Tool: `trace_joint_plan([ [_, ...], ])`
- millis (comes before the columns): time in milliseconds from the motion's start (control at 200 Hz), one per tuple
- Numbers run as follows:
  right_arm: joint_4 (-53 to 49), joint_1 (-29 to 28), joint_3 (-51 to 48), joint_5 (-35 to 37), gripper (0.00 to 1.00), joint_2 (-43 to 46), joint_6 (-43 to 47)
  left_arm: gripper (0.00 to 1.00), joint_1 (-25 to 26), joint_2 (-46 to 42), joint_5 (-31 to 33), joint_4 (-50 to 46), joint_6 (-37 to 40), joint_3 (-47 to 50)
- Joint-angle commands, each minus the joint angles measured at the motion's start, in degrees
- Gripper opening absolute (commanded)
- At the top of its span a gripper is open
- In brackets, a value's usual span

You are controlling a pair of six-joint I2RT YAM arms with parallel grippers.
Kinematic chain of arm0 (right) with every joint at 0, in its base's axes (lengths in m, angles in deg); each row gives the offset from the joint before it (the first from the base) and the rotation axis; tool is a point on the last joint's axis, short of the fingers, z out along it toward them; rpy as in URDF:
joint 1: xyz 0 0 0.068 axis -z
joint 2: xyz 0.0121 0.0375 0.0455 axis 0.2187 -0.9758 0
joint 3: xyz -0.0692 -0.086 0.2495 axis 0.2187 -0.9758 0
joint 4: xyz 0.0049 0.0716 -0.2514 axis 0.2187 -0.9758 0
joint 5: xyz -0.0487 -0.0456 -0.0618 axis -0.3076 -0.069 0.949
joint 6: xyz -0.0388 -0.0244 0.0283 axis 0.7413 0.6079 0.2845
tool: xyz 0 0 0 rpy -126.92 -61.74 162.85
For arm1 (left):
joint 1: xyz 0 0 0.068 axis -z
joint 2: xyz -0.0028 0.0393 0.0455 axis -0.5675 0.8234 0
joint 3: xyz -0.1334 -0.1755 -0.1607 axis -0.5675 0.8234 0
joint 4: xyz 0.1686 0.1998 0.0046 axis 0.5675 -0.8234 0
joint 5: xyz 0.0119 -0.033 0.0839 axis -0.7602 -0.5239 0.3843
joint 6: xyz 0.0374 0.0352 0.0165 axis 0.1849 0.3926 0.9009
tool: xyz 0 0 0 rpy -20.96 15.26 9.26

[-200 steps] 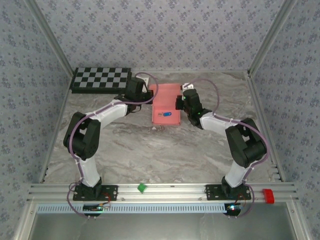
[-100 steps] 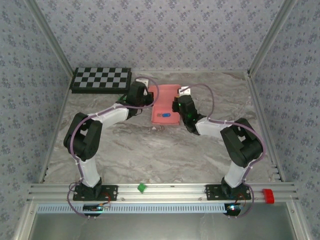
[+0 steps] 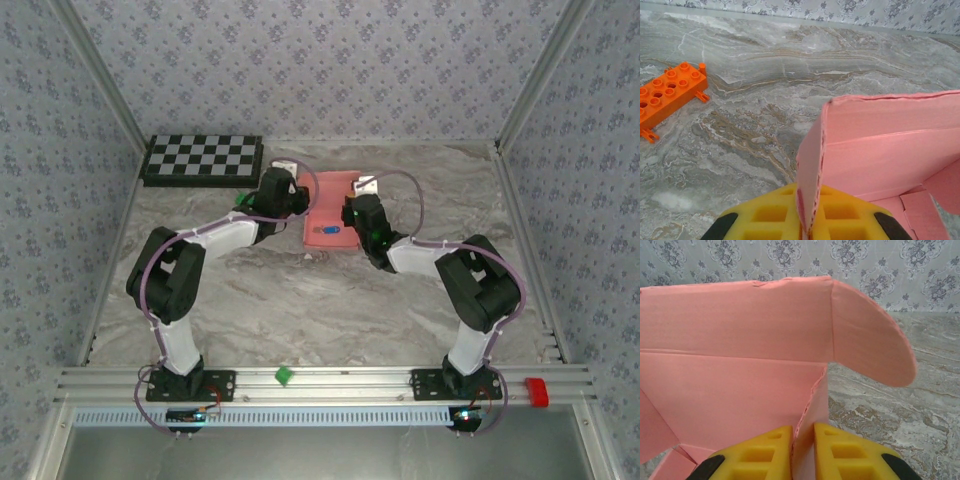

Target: Fold the paper box

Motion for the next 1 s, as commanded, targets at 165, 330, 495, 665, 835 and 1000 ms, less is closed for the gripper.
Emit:
trace_joint_plan([
  [165,1.74,-1.29,-1.18,0.05,0.19,0.20,1.50,0.12,1.82,-3.27,-1.41,1.68,-0.34,1.73],
  [330,2.64,-1.62,-2.49,0.20,0.20,0.78,2.27,0.11,2.30,-4.39,-0.46,2.52,0.19,3.40],
  [495,3.58,-1.97,-4.03,0.99,0.21,1.59,2.91,0.10,2.69,-5.23,0.46,3.26,0.55,4.90],
  [665,3.75,-2.40,-5.44,1.65,0.21,2.50,3.18,0.07,2.97,-5.87,1.03,4.11,0.63,6.39],
  [835,3.97,-2.83,-6.98,2.42,0.21,3.41,3.00,0.04,3.33,-6.53,1.19,4.88,0.72,7.74],
  [1000,4.02,-3.23,-8.05,2.87,0.20,4.15,2.78,0.04,4.03,-7.22,1.93,5.28,1.02,9.01],
])
